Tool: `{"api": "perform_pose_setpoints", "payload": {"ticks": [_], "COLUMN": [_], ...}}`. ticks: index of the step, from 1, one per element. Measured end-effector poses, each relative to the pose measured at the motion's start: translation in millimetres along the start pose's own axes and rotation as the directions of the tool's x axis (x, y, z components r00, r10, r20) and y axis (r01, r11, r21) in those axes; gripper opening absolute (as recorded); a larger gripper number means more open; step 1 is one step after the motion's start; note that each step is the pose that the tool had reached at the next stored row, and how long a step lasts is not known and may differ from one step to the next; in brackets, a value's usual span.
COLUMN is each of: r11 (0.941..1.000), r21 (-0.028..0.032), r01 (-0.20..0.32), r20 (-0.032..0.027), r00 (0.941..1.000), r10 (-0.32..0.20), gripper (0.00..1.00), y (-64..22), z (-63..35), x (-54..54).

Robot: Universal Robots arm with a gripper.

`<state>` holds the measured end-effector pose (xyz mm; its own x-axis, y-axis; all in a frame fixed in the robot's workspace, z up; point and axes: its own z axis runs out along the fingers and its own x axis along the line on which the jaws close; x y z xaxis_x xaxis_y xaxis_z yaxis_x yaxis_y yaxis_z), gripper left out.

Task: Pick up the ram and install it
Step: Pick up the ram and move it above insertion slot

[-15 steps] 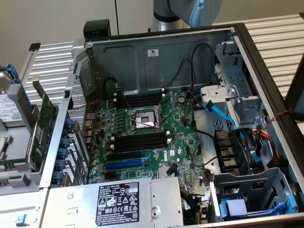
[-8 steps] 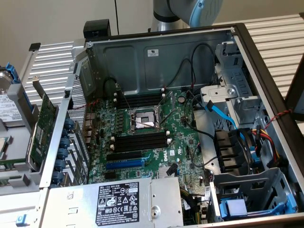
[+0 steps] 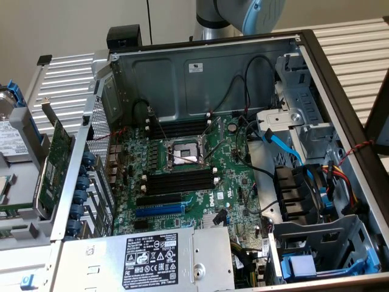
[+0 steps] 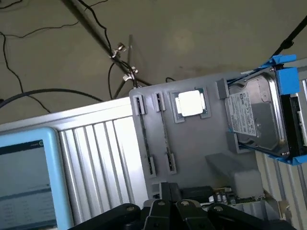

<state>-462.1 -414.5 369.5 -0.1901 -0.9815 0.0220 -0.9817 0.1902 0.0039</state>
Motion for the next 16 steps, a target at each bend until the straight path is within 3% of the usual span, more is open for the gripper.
{"api": "perform_pose_setpoints", "payload": {"ticks": [5, 16], "r11": [0.9972, 0.9970], "r21": [0.0016, 0.0018], "r01": [0.074, 0.077], "r20": [-0.0004, -0.0019], "r00": [0.9972, 0.9970], "r10": [-0.074, -0.077], "gripper": [0.11, 0.11], "y": [1.1, 5.5], "z": [0.1, 1.2], "x": [0.2, 1.0]}}
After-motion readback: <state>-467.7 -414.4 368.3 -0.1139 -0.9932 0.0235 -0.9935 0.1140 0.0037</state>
